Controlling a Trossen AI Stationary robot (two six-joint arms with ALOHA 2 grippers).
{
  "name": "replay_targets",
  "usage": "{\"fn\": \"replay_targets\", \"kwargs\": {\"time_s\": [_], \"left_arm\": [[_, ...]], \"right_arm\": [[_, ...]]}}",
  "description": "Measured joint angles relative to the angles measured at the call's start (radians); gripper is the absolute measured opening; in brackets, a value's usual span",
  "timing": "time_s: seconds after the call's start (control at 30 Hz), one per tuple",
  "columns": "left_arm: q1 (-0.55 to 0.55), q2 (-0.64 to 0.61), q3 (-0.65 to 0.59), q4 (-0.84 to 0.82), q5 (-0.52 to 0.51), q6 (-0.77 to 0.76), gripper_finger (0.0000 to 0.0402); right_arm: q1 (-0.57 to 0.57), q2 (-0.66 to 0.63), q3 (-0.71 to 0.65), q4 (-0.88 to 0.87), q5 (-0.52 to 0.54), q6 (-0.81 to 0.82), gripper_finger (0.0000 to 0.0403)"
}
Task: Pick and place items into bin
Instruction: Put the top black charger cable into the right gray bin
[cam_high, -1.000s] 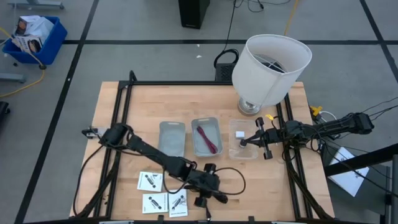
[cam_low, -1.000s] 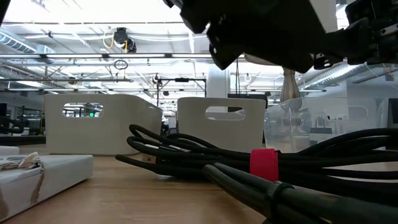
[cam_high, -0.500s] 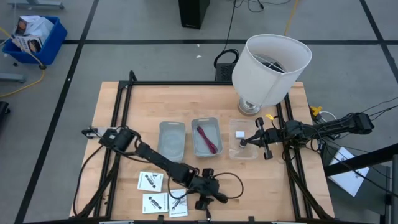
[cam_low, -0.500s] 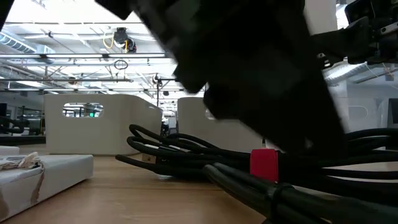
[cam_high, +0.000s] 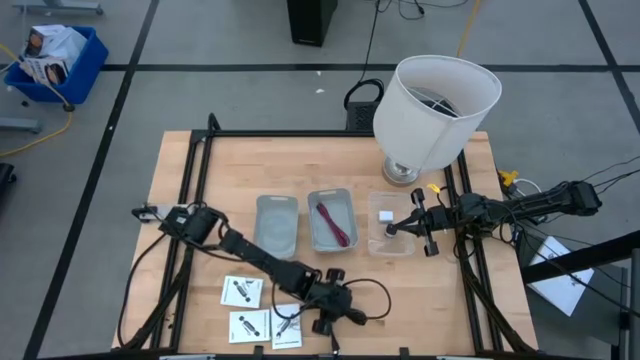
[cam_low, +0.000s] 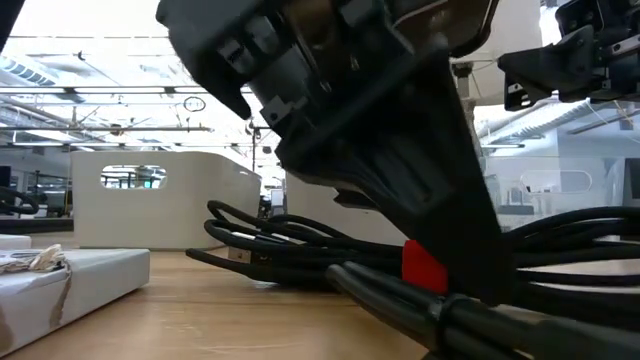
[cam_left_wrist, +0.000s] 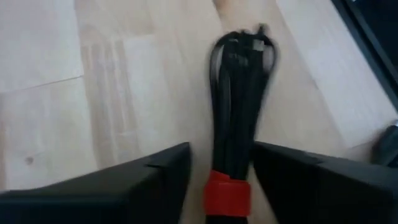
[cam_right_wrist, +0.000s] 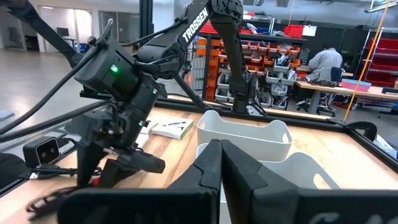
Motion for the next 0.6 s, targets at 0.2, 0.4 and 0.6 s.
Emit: {"fn": "replay_targets", "kwargs": {"time_s": [0.2,0.4,0.6], "left_arm": [[0.006,-0.024,-0.003,-0.014,0.0,0.03,0.0041],[0.007,-0.162,-0.007,-0.087,-0.045,0.12,0.0057],[0.028,-0.386,-0.005,-0.273,-0.231,0.279,0.0045]], "right_arm": [[0.0,0.0,0.0,-0.004,0.0,0.008,0.0002],[0.0,0.0,0.0,-0.007,0.0,0.008,0.0002],[0.0,0.0,0.0,-0.007,0.0,0.007,0.0002]]}}
